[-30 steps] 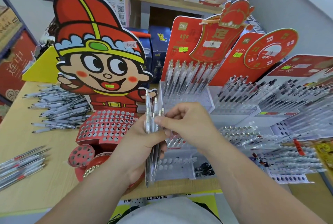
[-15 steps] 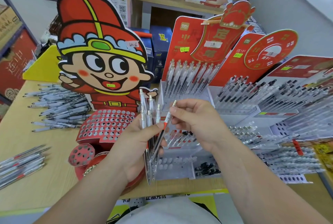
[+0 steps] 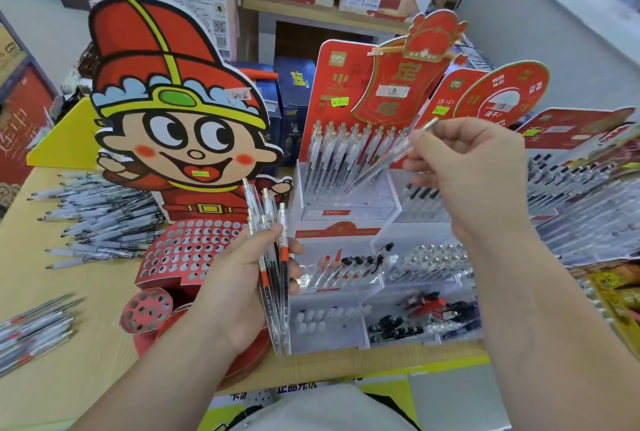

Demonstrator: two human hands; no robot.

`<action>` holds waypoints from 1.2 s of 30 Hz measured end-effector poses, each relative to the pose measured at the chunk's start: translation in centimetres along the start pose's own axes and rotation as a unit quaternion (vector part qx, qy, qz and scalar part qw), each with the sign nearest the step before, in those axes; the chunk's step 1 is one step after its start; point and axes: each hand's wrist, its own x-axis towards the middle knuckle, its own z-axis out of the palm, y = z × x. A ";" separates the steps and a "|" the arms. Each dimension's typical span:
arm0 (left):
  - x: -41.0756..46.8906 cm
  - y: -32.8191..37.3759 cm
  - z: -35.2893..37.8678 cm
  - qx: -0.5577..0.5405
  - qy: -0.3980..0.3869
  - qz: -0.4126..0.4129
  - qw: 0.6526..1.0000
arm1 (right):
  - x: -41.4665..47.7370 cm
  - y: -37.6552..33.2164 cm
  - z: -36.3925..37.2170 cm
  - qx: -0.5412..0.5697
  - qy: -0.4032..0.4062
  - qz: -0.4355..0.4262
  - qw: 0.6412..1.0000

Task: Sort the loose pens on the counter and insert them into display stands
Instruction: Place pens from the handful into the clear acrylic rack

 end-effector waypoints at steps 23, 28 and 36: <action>0.0 -0.3 -0.1 -0.010 0.000 -0.006 1.000 | 1.6 3.8 4.5 -0.267 -0.005 -0.109 0.958; -0.1 -0.2 -0.3 -0.009 0.000 -0.002 1.000 | 1.8 3.8 4.8 -0.269 -0.003 -0.103 0.958; -0.2 0.1 -0.2 -0.005 -0.009 -0.005 1.000 | 2.3 3.8 4.8 -0.290 -0.024 -0.084 0.953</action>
